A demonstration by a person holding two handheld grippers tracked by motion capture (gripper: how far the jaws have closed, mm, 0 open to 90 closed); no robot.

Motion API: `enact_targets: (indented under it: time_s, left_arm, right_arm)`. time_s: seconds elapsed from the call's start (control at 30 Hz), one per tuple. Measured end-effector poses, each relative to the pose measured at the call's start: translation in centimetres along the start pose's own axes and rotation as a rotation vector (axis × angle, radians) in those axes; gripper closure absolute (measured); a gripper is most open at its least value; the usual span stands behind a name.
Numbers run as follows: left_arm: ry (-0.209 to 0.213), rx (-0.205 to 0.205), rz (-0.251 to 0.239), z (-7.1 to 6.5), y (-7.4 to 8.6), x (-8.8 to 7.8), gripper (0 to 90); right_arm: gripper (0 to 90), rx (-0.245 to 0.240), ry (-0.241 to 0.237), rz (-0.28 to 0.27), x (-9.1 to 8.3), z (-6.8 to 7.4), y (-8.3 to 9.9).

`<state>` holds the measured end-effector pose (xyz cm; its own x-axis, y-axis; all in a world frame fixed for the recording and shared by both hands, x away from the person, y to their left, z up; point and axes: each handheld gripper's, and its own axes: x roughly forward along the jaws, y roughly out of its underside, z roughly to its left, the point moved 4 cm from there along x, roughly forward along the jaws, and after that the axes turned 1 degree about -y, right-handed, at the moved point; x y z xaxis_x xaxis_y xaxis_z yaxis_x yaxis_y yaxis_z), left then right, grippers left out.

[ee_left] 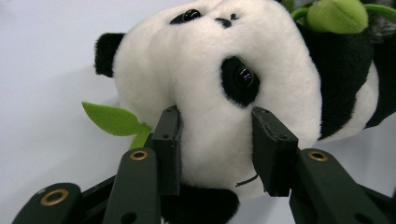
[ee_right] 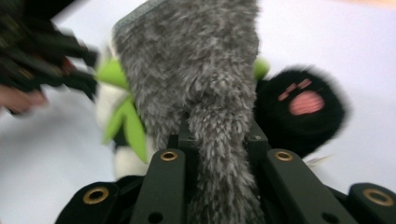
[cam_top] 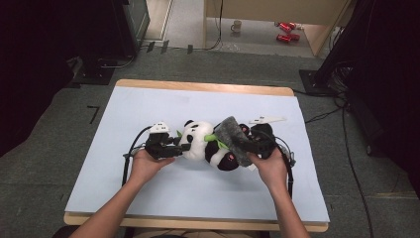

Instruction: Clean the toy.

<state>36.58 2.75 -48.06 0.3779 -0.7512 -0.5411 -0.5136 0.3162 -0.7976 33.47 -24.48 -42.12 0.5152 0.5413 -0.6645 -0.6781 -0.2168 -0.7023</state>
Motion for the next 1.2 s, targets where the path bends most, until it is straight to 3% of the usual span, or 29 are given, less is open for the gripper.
enact_targets:
  time_s: [0.07,0.13,0.2,0.37,0.6,0.83,1.2]
  left_arm:
    - [0.000,0.002,-0.001,0.0,0.0,0.0,58.1]
    - [0.002,-0.001,-0.003,0.0,0.0,0.0,58.1]
    - [0.005,0.003,-0.003,0.0,0.0,0.1,58.1]
    - [0.009,0.008,0.000,0.2,-0.2,0.1,58.0]
    - [0.014,0.010,0.010,0.3,-0.3,0.2,58.0]
    - [0.016,0.007,0.009,0.3,-0.5,0.3,58.0]
    - [0.019,-0.007,0.007,0.2,-0.9,0.2,59.1]
  right_arm:
    - [76.6,-0.024,0.024,0.023,1.0,-0.1,0.5]
    - [76.8,-0.013,0.014,0.020,1.0,-0.3,0.6]
    - [77.6,0.042,-0.009,0.023,0.8,-1.2,1.0]
    - [78.8,0.079,-0.023,0.011,0.5,-2.3,1.9]
    - [78.9,0.052,-0.010,-0.021,0.3,-2.1,2.5]
    - [78.4,0.114,-0.047,-0.033,0.3,-2.9,3.1]
    - [79.2,0.133,0.010,-0.004,-0.2,-3.6,3.9]
